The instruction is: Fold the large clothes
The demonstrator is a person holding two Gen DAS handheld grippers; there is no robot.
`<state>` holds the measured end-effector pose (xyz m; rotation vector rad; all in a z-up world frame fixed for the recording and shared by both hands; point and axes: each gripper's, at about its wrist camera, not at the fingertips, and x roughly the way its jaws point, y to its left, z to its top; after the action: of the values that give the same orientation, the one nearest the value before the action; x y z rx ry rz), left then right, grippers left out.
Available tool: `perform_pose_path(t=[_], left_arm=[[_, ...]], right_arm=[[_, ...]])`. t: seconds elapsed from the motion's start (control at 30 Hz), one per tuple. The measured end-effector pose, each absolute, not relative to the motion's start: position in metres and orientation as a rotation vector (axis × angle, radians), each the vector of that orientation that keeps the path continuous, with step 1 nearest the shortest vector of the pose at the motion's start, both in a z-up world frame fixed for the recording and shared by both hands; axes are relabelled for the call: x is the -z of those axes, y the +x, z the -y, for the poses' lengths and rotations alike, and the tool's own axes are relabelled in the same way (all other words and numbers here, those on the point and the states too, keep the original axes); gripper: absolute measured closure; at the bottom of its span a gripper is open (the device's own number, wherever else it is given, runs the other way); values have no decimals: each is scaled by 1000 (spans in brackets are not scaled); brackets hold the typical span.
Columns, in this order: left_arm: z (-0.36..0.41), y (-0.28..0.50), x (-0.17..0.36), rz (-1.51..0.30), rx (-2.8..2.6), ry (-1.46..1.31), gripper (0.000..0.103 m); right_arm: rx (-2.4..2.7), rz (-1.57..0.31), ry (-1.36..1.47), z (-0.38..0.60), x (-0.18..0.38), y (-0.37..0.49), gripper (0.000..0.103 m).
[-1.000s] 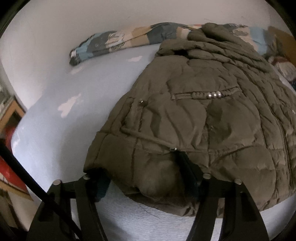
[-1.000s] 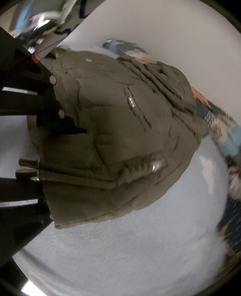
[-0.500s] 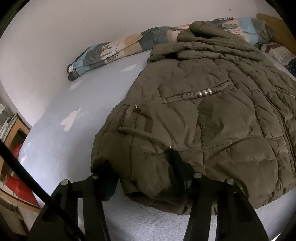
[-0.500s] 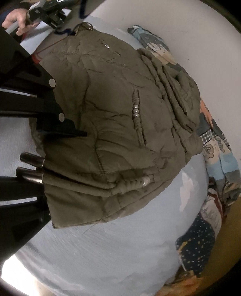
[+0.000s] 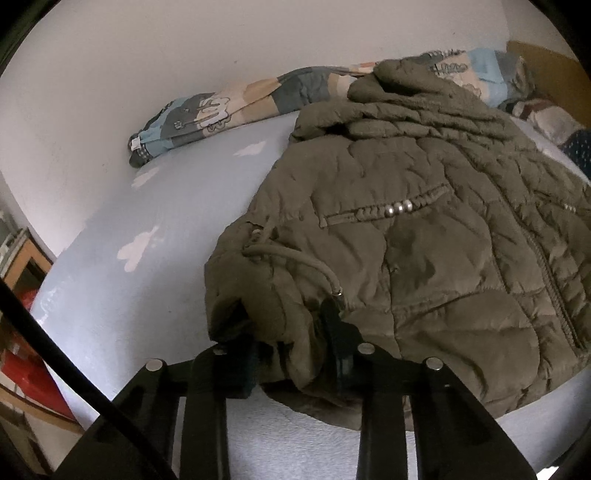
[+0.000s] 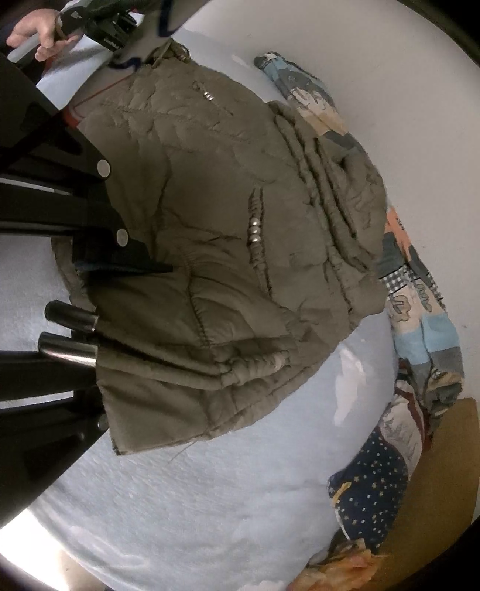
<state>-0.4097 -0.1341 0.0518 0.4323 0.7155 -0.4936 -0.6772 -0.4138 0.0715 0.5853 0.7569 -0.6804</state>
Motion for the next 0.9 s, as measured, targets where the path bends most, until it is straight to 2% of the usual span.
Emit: perform_pose_path(t=[0.37, 0.9], left_arm=[[125, -420, -70, -650, 522, 396, 78], [115, -421, -76, -668, 544, 391, 79]], right_arm=[[689, -699, 540, 407, -90, -684, 85], [682, -654, 577, 406, -103, -704, 87]])
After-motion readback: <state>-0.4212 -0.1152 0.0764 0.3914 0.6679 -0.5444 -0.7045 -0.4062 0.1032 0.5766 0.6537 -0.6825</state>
